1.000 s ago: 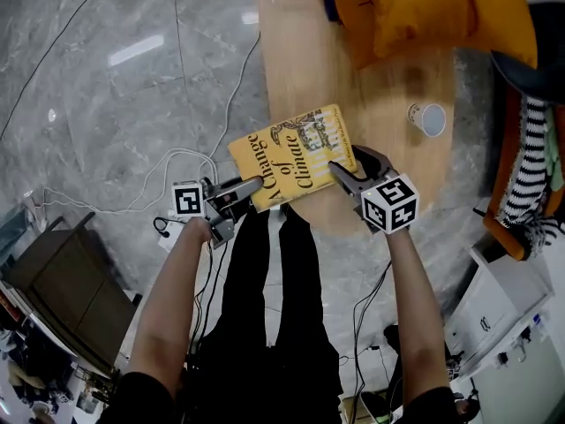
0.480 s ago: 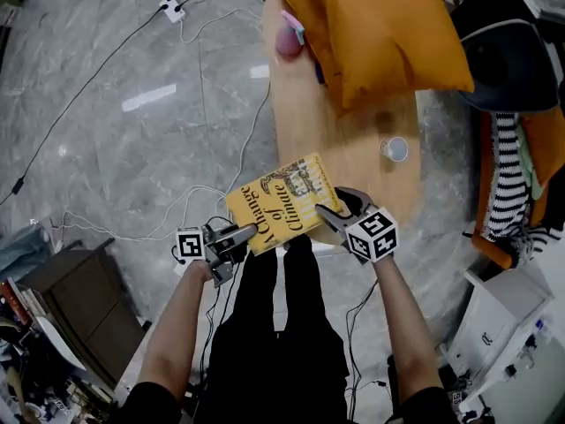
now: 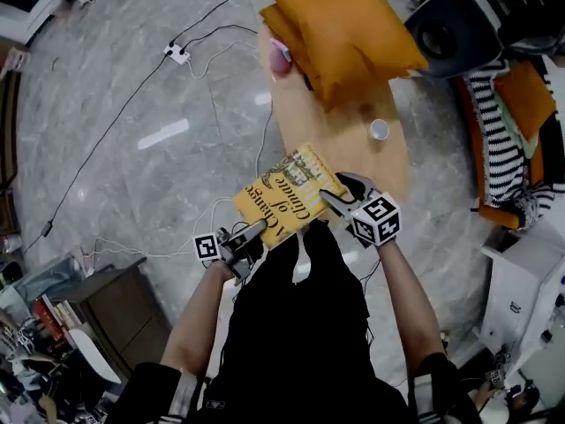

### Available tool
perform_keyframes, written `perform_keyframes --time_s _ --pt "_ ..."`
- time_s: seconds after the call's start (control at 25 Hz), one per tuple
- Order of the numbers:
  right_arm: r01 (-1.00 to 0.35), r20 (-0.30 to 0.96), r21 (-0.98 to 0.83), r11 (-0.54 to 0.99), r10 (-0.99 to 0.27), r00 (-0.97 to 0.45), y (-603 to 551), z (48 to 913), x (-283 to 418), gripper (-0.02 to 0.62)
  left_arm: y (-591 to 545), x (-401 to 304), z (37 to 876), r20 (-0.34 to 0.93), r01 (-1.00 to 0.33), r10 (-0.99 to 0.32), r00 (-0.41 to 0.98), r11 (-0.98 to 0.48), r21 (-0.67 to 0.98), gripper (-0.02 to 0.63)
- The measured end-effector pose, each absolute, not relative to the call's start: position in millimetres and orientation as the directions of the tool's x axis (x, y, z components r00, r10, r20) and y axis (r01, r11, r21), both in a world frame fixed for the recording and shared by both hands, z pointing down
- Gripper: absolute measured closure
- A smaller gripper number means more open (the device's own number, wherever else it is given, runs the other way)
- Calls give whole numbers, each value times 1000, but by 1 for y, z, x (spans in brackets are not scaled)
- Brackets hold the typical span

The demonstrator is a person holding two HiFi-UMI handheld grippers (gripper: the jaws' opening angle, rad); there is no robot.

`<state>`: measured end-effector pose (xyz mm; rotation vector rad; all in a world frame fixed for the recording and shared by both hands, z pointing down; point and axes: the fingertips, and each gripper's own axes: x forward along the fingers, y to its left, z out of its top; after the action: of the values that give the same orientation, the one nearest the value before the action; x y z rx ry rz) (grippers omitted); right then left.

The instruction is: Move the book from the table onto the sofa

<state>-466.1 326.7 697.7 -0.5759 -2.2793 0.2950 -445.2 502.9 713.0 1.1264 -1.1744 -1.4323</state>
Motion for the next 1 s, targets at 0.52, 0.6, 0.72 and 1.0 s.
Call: perform_keyframes --time_s 0.52,0.6,0.72,1.0 --pt "59 120 -929 366 445 -887 270 619 -410 336 498 -446 654 -225 12 -970 -96 -227 974 459" --pt "78 71 -950 304 450 -890 273 617 -408 336 498 -446 651 -234 4 -969 -72 -235 972 457" --pt "95 38 -961 261 462 -886 284 616 -416 336 498 -447 648 -256 14 -966 -29 -256 966 457" --pt "135 -13 -969 205 507 -862 321 608 -431 437 496 -447 640 -256 -16 -965 57 -257 966 457"
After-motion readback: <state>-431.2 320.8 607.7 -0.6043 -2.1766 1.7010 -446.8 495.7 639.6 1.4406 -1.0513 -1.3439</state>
